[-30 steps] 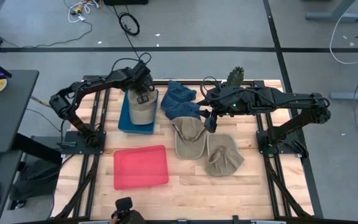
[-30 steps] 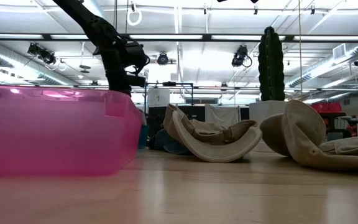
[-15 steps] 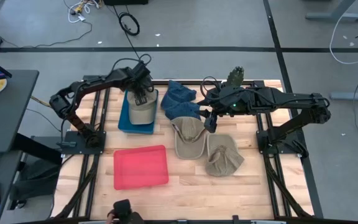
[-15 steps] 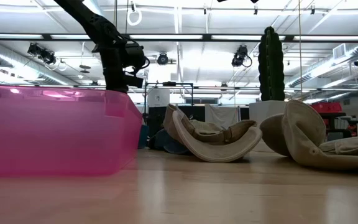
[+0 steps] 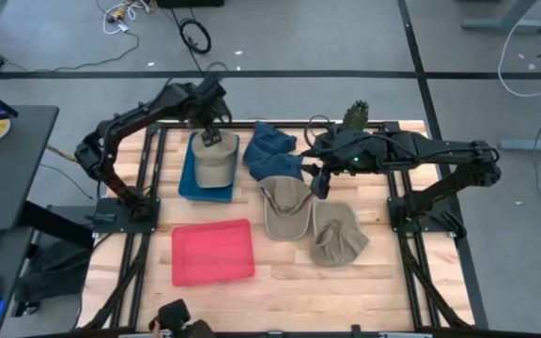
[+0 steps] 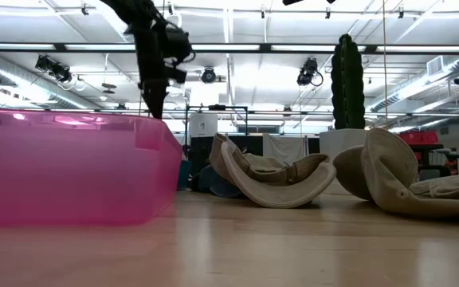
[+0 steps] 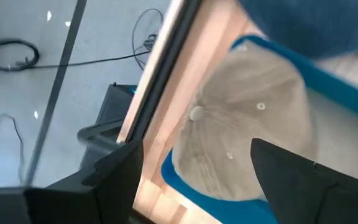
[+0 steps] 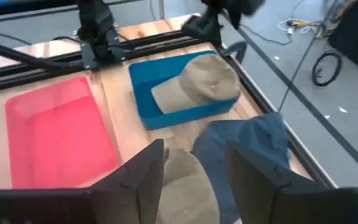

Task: Pick & Place hat
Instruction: Put the bottom brown cap into the blue bin

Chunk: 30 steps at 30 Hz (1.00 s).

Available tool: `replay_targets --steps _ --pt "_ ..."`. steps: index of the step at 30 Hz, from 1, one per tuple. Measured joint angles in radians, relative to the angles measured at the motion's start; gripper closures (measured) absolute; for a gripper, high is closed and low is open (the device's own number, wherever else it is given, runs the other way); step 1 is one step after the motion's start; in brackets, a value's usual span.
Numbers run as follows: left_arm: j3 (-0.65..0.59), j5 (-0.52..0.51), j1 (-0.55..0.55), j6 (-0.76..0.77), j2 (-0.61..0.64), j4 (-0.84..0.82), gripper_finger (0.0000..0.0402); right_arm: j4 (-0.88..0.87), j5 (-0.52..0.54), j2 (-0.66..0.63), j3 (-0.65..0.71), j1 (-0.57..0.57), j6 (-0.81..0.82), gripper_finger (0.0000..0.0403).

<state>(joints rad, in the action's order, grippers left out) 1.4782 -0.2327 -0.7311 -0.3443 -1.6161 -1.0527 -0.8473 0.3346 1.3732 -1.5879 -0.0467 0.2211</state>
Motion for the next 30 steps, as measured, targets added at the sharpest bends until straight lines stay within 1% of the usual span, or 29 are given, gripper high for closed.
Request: replay_targets --steps 3,7,14,17,21,24,30 --pt "0.09 0.01 0.02 0.089 0.015 -0.06 0.0099 -0.05 0.007 -0.03 0.0 0.0 0.033 0.0231" --pt "0.155 0.069 0.082 0.199 0.086 -0.044 0.0099 -0.17 0.006 -0.073 0.0 -0.004 0.111 0.0231" --pt "0.171 0.077 0.243 0.402 0.224 0.02 0.0099 -0.487 -0.012 -0.115 0.0 -0.057 0.318 0.0231" --pt "0.171 0.072 0.316 0.479 0.256 0.037 0.0099 -0.561 -0.013 -0.113 0.004 -0.106 0.39 0.0231" --pt "0.172 0.063 0.407 0.543 0.277 0.065 0.0099 -0.523 -0.041 -0.115 0.07 -0.19 0.46 0.0231" --pt "0.171 0.038 0.474 0.55 0.276 0.059 0.0099 -0.49 -0.084 -0.116 0.147 -0.25 0.5 0.0231" --pt "0.171 0.035 0.612 0.522 0.275 0.033 0.0099 -0.37 -0.166 -0.115 0.347 -0.366 0.553 0.0231"
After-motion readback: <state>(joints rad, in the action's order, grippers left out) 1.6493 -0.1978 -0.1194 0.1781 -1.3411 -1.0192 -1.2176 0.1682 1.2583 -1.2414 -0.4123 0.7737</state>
